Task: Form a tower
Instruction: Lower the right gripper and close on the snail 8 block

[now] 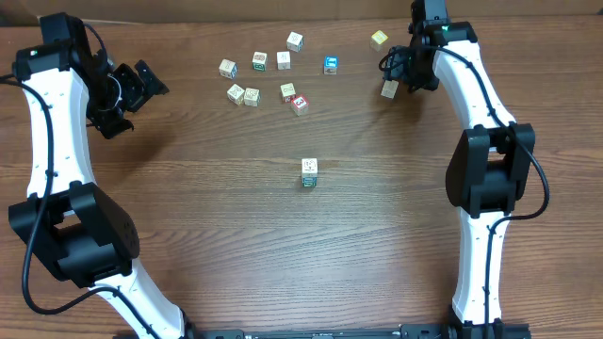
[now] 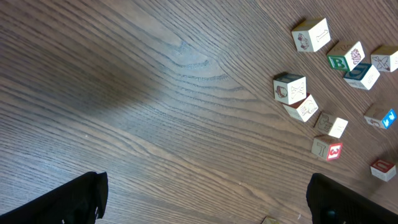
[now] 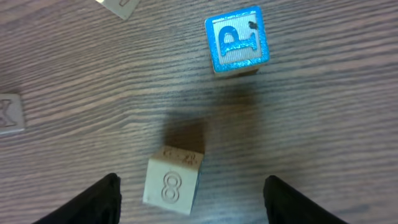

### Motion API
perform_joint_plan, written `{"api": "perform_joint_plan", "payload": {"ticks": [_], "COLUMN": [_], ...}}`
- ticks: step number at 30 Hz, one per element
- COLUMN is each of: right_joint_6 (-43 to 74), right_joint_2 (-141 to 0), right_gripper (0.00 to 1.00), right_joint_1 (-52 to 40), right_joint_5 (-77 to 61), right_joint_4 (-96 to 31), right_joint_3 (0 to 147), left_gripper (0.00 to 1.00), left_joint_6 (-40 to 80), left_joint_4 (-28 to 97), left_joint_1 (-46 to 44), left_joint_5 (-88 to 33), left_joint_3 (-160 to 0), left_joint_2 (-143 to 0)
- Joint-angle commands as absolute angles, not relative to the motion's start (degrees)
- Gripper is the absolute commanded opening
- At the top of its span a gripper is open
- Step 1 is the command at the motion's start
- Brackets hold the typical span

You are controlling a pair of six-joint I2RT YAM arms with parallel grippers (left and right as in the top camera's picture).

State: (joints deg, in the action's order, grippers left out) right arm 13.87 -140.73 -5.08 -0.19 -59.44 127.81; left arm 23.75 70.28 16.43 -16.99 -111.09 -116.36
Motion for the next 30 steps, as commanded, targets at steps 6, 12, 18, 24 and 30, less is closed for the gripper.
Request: {"api": "perform_joint_plan", "payload": {"ticks": [6,12,18,24,30], "right_joint_6": [15.25,17.39,18.04,18.02,17.91], "right_joint_2": [-142.34,-142.34,-142.34,-142.34,-142.08], "right_gripper": [0.62,0.61,0.53,0.39,0.35], "right_joint_1": [-6.61,-6.85,-6.85,-6.85,-6.85], "right_joint_5": [-0.54,-0.05,-0.03,0.36,0.36], "right_joint_4": [-57.93,-57.43,-55.57,-55.42,-57.36], "right_joint_3": [127.5,126.65,123.74,123.11,123.5], "left_gripper": [0.99,1.0,0.99,1.0,0.99], "left_joint_6": [22.7,22.7,22.7,22.7,22.7], "left_joint_4": [70.22,70.22,70.22,70.22,70.22], "left_joint_1": [16.1,16.1,16.1,16.1,16.1], "left_joint_5": [-17.41,-17.43,-17.43,-17.43,-17.41], "left_joint_3": [-111.87,-111.87,-111.87,-111.87,-111.87], "left_joint_2": [-116.14,-116.14,-116.14,-116.14,-116.14]}}
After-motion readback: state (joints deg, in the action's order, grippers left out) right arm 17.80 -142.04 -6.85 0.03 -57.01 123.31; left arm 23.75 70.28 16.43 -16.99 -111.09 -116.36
